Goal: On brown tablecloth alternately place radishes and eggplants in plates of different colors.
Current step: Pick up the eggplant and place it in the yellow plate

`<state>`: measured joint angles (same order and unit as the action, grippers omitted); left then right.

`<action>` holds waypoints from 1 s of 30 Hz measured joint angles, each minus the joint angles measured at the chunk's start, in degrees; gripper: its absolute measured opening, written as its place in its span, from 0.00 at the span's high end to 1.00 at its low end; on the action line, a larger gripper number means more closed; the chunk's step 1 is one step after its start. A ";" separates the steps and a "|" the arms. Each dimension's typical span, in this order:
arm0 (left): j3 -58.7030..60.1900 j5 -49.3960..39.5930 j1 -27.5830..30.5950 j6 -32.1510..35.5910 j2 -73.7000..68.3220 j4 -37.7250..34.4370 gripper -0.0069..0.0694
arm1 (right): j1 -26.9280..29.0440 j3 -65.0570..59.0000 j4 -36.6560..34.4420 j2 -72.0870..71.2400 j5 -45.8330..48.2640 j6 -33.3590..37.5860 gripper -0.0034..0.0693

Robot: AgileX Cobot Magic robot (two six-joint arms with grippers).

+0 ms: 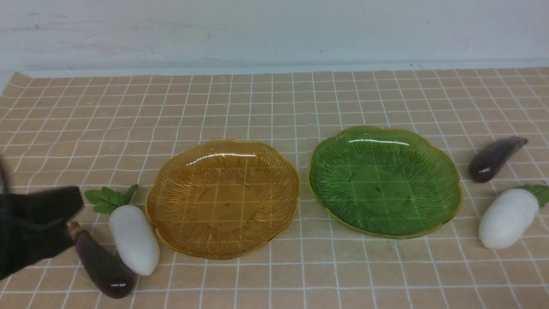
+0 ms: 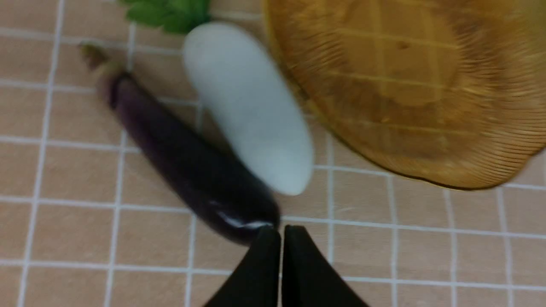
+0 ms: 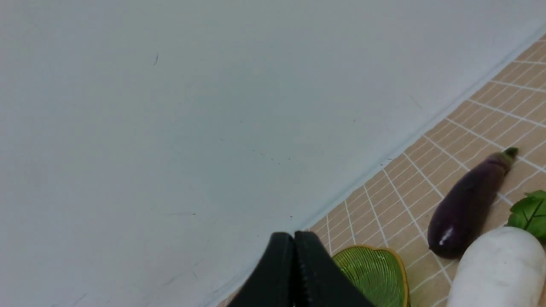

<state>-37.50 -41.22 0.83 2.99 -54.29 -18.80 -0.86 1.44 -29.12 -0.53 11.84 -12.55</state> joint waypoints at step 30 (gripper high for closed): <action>-12.35 6.16 15.72 -4.98 -42.30 -8.03 0.23 | 0.00 33.85 7.80 24.25 43.32 21.87 0.97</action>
<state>-49.85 -35.06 16.56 -1.99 -96.59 -26.83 -0.86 35.28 -21.32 23.72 55.16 9.31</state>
